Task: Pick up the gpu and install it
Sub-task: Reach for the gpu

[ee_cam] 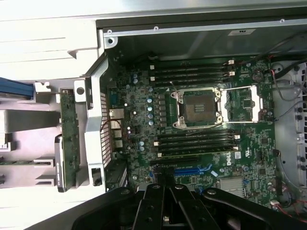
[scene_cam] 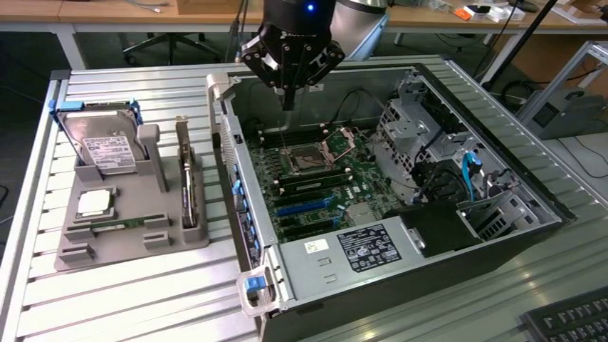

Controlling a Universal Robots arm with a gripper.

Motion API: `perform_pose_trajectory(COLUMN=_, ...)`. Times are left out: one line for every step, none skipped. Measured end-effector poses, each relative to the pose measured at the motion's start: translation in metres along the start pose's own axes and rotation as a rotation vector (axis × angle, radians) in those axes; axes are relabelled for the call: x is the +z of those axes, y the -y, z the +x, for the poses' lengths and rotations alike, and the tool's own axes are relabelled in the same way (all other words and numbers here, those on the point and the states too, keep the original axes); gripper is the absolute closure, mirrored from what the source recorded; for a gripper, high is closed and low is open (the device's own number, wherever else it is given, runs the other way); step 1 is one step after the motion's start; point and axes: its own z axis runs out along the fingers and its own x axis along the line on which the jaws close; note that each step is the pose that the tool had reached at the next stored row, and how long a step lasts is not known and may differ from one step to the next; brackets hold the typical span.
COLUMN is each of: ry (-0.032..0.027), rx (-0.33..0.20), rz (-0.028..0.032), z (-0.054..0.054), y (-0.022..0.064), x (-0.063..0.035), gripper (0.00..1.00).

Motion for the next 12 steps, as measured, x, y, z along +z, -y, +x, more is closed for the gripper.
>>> perform_pose_trajectory(ry=0.0, rx=0.0, rz=0.0, z=0.0002, y=0.0, x=0.0, gripper=0.89)
perform_pose_trajectory(ry=0.0, rx=0.0, rz=0.0, z=0.0004, y=0.0, x=0.0, gripper=0.89)
perform_pose_trajectory(ry=0.0, rx=0.0, rz=0.0, z=0.0008, y=0.0001, x=0.0, gripper=0.89)
perform_pose_trajectory(ry=0.0, rx=0.0, rz=0.0, z=0.0011, y=0.0001, x=0.0, gripper=0.89)
perform_pose_trajectory(ry=0.0, rx=0.0, rz=0.0, z=0.0012, y=0.0001, x=0.0, gripper=0.89)
perform_pose_trajectory(ry=0.0, rx=0.0, rz=0.0, z=0.0014, y=0.0001, x=0.0, gripper=0.89)
perform_pose_trajectory(ry=0.0, rx=0.0, rz=0.0, z=0.0019, y=0.0001, x=0.0, gripper=0.89)
perform_pose_trajectory(ry=0.0, rx=0.0, rz=0.0, z=0.0023, y=0.0002, x=0.0, gripper=0.89)
perform_pose_trajectory(ry=0.0, rx=0.0, rz=0.0, z=0.0026, y=0.0002, x=0.0, gripper=0.89)
perform_pose_trajectory(ry=0.0, rx=0.0, rz=0.0, z=0.0029, y=0.0002, x=0.0, gripper=0.89)
perform_pose_trajectory(ry=0.0, rx=0.0, rz=0.0, z=0.0032, y=0.0002, x=0.0, gripper=0.89)
perform_pose_trajectory(ry=0.0, rx=0.0, rz=0.0, z=0.0035, y=0.0003, x=0.0, gripper=0.89)
